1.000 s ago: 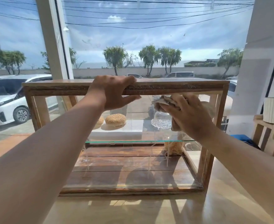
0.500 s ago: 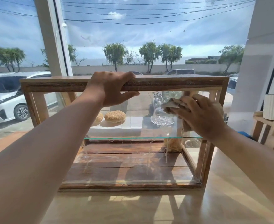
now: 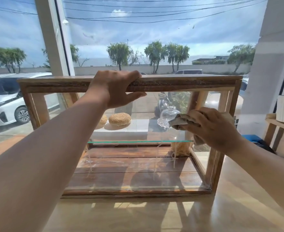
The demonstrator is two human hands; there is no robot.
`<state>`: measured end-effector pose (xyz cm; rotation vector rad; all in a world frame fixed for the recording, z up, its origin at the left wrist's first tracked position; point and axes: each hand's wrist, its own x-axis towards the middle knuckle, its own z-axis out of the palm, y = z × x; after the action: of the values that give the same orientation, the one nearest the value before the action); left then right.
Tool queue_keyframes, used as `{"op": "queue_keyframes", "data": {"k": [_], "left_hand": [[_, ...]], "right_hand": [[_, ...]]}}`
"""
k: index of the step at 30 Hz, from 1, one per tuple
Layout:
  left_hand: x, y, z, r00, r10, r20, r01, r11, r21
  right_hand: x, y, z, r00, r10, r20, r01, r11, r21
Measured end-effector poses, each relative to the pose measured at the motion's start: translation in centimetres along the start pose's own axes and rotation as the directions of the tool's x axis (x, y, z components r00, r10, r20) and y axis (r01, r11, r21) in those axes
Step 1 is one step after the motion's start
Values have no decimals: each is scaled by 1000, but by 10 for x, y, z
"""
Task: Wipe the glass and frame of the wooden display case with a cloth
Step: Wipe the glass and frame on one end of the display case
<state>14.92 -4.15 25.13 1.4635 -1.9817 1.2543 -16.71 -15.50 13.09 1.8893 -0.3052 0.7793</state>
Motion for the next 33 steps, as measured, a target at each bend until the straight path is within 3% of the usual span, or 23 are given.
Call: {"op": "queue_keyframes", "data": {"k": [7,12,16,19,22,25,29,33], "left_hand": [[0,0,-1,1000,-9,-7,9,1000,15],[0,1,-2,1000,2,-2,-1,1000,20],[-1,1,-2,1000,-2,-3,2,1000,12],[-1,2,-2,1000,-2,-9,2,1000,17],[-1,1,-1,1000,-6,-16,6,1000,14],[0,1,-1,1000,-4,-14,4,1000,5],[0,1,-1,999,3,-35,-3,1000,3],[-1,1,0,999,8,-44,-8,1000,2]], "right_hand": [[52,-23,3,979,151,-134,-158,987,-37],[27,-70,15,996,-65,-65,66,998,9],[-25,-39,9,989,-141,40,142,989,-38],[-33,5,-6,996,-69,65,74,993,-89],[0,34,-14,994,110,-25,-112,988,-107],[32,22,-11,980,166,-105,-179,975,-128],[13,-24,1,998,19,-56,-23,997,-72],[-32,-12,-8,988,-125,93,130,990,-48]]}}
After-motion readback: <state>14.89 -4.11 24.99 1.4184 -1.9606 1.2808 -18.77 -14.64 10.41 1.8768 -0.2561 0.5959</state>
